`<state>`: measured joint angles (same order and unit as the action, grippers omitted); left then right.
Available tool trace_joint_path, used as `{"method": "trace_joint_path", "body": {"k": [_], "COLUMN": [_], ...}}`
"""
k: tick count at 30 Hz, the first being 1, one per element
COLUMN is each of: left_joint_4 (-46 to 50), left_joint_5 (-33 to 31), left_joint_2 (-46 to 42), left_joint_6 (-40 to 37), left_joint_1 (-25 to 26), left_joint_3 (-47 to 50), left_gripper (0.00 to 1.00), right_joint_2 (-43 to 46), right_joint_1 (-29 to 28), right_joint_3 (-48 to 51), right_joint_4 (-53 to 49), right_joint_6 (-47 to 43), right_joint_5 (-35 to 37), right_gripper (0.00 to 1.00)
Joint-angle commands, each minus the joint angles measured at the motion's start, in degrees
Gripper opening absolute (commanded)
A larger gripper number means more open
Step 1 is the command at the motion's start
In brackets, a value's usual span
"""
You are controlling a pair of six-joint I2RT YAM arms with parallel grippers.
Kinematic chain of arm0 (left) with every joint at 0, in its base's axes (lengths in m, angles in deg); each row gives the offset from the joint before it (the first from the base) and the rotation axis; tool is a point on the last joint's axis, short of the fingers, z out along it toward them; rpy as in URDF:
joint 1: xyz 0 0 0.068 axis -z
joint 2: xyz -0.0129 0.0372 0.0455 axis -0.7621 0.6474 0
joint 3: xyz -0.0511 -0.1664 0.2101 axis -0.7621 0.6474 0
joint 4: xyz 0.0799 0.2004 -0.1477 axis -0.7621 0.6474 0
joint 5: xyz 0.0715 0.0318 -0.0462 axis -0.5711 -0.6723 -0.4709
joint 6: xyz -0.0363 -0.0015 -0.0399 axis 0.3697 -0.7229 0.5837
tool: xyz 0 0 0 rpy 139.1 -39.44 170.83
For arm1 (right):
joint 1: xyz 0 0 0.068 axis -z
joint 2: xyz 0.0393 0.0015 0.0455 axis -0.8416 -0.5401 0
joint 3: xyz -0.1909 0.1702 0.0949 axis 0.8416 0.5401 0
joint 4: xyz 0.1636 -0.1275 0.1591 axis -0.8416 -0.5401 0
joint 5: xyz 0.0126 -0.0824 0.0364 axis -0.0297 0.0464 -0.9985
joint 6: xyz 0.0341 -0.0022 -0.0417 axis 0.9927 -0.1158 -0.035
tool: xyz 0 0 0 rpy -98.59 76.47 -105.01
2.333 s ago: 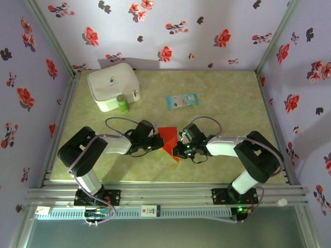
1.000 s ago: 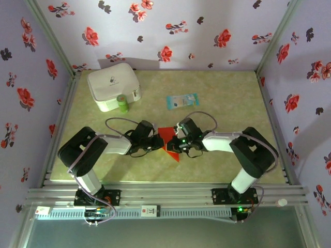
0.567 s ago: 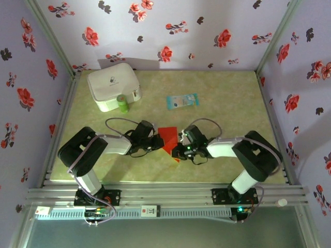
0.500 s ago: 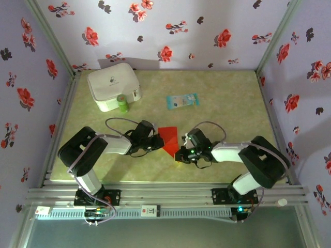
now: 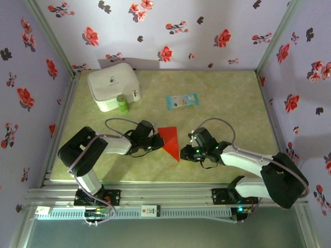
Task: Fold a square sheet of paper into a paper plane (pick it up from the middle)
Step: Third fold the triangle at the center of the table, then fourth fold the wing at the center of the table.
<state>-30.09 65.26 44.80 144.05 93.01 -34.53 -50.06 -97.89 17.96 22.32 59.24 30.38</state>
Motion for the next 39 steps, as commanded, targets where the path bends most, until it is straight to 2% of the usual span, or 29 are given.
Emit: {"method": "trace_joint_path", "body": {"k": [1, 3, 10, 15, 18, 24, 30, 35, 39], "left_joint_4": [2.23, 2.87, 7.68, 8.76, 7.51, 3.59, 3.48, 1.64, 0.05], "left_joint_5": [-2.64, -3.15, -6.96, -4.74, -0.2, 4.18, 5.86, 8.46, 9.58], "left_joint_2": [-2.1, -4.12, -11.89, -13.53, -12.56, -11.29, -10.05, -7.86, -6.11], "left_joint_6": [0.8, 0.23, -2.11, -3.14, -3.42, -2.02, -2.28, -1.82, -1.06], "left_joint_1": [0.64, 0.77, -0.22, -3.32, -5.11, -7.38, -8.74, -9.88, -10.08], "left_joint_3": [0.43, 0.25, 1.61, 2.92, 2.85, 3.5, 2.94, 2.54, 2.23], "left_gripper": [0.0, 0.03, 0.3, 0.4, 0.42, 0.42, 0.4, 0.4, 0.4], "right_joint_2": [0.13, -0.93, -6.51, -11.1, -12.81, -16.7, -17.2, -17.28, -17.35], "right_joint_1": [0.58, 0.76, 0.94, 0.96, 1.02, 1.85, 2.82, 3.76, 4.19], "right_joint_3": [-3.14, -4.34, -7.1, -8.26, -8.92, -11.65, -12.6, -11.89, -11.34], "right_joint_4": [-2.92, -2.75, -0.16, 2.92, 3.65, 2.98, 3.65, 5.44, 6.41], "right_joint_6": [-1.04, -0.79, -0.55, 0.71, 0.97, -0.25, -1.2, -1.31, -1.41], "right_joint_5": [6.79, 7.56, 4.96, 2.91, 3.7, 3.36, 1.5, -1.14, -2.73], "right_gripper": [0.24, 0.28, 0.32, 0.34, 0.34, 0.32, 0.19, 0.13, 0.16]}}
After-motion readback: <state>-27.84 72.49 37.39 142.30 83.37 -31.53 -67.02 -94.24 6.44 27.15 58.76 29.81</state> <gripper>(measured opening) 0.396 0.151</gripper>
